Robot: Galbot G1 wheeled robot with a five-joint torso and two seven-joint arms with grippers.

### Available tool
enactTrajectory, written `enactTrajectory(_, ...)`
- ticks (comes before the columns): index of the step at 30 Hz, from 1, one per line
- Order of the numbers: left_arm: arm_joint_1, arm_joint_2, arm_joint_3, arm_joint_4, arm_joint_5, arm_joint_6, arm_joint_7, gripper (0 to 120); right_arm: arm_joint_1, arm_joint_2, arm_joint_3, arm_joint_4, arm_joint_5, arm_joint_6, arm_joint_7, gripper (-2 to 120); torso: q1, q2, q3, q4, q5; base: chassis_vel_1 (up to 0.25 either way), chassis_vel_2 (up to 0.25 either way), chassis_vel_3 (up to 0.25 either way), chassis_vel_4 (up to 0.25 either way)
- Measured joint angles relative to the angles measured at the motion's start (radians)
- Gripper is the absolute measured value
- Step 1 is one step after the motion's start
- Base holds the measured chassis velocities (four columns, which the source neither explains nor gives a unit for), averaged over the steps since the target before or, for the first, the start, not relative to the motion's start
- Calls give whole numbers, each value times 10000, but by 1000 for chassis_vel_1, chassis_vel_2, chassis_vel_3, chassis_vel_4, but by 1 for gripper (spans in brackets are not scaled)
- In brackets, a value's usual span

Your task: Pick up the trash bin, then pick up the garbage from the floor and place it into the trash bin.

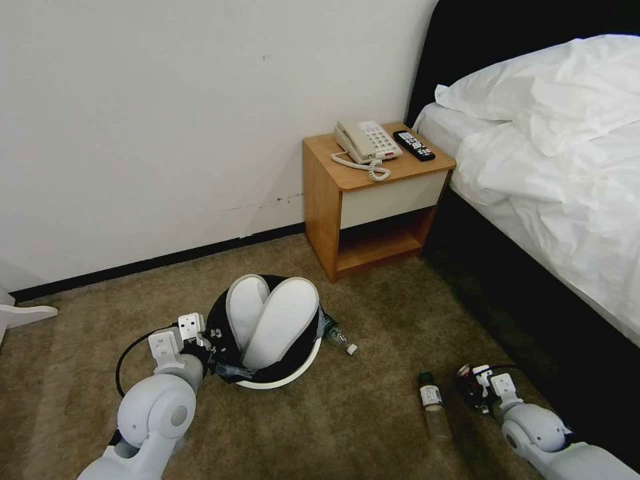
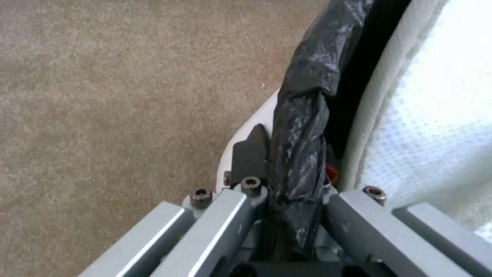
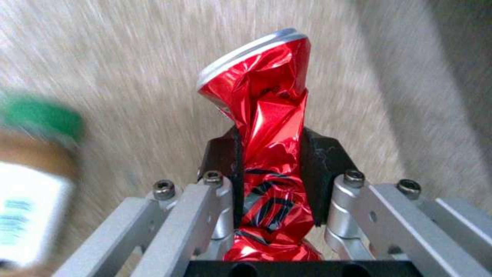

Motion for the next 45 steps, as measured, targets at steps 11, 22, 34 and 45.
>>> enactTrajectory(11, 64, -115, 57, -29, 42, -5, -7, 1, -71, -28, -4, 212, 37, 2, 26, 21, 0, 0, 0, 0, -1, 0, 0, 0, 0)
enactTrajectory(22, 46, -6, 205, -120, 22, 23, -22, 1, -422, -364, 355, 918, 307, -10, 410, 21, 0, -1, 0, -1, 3, 0, 0, 0, 0)
enactTrajectory(34, 350, 388, 258, -350, -114, 99, -48, 1, -447, -2012, 782, 4843, 2123, -396, 2345, 21, 0, 0, 0, 0, 0, 0, 0, 0, 0)
enactTrajectory(45, 631, 470, 408, -596, -120, 226, -184, 1, 999, -2893, 650, 7946, 3323, -477, 2906, 21, 0, 0, 1, 1, -1, 0, 0, 0, 0)
